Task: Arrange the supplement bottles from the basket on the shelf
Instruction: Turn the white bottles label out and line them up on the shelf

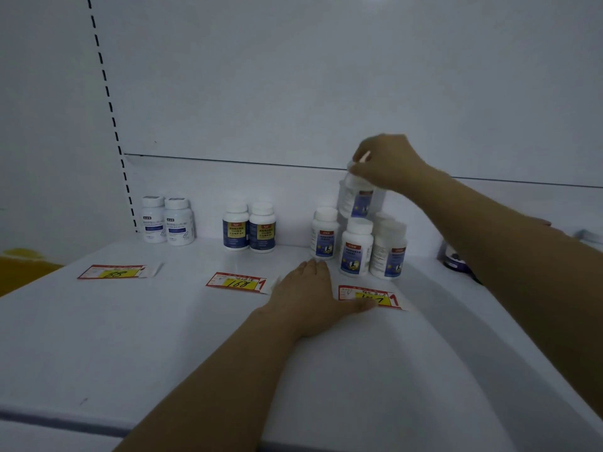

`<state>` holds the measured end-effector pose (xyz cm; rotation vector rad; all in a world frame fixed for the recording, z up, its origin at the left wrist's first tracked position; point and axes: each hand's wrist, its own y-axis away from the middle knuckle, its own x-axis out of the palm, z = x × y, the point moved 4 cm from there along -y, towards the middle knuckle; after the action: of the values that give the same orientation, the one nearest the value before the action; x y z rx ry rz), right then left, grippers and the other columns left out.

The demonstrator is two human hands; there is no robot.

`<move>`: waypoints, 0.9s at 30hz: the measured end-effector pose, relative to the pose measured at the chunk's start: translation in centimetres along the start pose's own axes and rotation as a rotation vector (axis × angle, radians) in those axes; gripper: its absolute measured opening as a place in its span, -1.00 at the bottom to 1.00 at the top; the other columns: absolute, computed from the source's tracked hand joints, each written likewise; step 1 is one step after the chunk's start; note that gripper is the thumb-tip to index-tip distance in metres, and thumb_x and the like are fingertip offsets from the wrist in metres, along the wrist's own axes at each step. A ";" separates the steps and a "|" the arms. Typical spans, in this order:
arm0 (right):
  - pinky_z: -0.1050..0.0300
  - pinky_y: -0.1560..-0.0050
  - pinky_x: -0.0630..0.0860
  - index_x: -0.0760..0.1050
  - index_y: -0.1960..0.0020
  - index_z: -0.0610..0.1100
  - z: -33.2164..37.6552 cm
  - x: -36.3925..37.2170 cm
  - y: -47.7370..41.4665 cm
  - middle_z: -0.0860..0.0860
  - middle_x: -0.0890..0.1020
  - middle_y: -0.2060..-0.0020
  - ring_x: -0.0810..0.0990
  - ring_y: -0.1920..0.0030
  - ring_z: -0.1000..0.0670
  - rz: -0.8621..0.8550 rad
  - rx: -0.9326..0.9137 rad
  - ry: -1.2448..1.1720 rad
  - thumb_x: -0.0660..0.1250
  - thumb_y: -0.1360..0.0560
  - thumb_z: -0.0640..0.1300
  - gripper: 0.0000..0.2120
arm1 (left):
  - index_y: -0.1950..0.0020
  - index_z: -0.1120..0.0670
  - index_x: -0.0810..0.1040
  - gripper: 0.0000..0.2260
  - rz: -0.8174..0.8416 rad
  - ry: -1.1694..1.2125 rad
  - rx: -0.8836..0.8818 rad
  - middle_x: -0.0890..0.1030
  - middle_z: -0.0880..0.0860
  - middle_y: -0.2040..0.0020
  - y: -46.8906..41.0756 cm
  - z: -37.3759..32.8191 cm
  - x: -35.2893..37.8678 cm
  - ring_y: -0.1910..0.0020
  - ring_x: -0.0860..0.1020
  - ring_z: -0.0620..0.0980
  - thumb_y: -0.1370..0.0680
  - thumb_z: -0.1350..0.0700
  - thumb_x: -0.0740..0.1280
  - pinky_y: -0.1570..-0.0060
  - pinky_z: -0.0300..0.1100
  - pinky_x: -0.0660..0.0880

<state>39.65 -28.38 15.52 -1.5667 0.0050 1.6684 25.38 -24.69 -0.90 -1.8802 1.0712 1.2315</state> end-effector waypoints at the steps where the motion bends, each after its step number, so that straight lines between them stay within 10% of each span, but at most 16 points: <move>1: 0.14 -0.16 0.42 0.58 -0.14 -0.15 0.5 -1.5 0.5 -0.11 0.58 -0.17 0.52 -0.18 -0.11 -0.039 -0.030 -0.035 0.33 -0.51 -0.03 -0.72 | -0.55 0.11 -0.02 0.00 -0.046 0.060 0.014 0.09 0.07 -0.55 -0.1 -0.1 -0.2 -0.50 0.12 0.01 -0.34 -0.49 0.16 -0.46 -0.05 0.11; 6: 0.23 -0.02 0.44 0.60 -0.10 -0.17 2.0 -5.6 3.7 -0.08 0.62 -0.11 0.59 -0.08 -0.07 -0.067 -0.084 -0.116 0.31 -0.53 0.03 -0.70 | -0.44 -0.04 0.20 -0.27 -0.339 0.442 0.120 0.39 -0.14 -0.28 0.1 -0.9 -2.5 -0.29 0.38 -0.14 -0.38 -0.23 0.41 -0.17 -0.25 0.31; 13: 0.28 0.20 0.45 0.63 0.00 -0.11 0.9 -2.2 8.8 -0.01 0.67 0.06 0.56 0.19 0.07 0.045 -0.048 -0.171 0.28 -0.49 0.20 -0.61 | -0.10 -0.10 0.46 -0.63 -0.326 0.496 0.168 0.61 -0.17 0.06 0.3 -1.6 -2.8 0.12 0.55 -0.28 -0.37 -0.12 0.48 0.12 -0.41 0.44; 20: 0.28 0.13 0.57 0.61 -0.08 -0.09 -2.7 1.7 11.1 0.01 0.69 0.08 0.66 0.04 0.03 0.185 0.138 -0.760 0.17 -0.58 0.11 -0.65 | -0.10 -0.06 0.53 -0.63 -0.251 0.506 0.148 0.61 -0.17 0.08 0.0 -1.5 -2.2 0.14 0.56 -0.29 -0.36 -0.12 0.49 0.17 -0.49 0.43; 27: 0.32 0.16 0.56 0.61 -0.09 -0.08 -3.2 2.3 11.3 0.02 0.69 0.08 0.66 0.05 0.07 0.154 0.118 -0.824 0.23 -0.56 0.11 -0.68 | -0.15 -0.08 0.52 -0.59 -0.229 0.494 0.165 0.58 -0.20 0.10 0.1 -1.8 -1.9 0.15 0.54 -0.34 -0.36 -0.15 0.47 0.22 -0.50 0.41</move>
<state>36.33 -36.25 7.11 -0.7173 -0.2028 2.2777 25.54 -25.68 1.50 -2.1583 1.1215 0.5427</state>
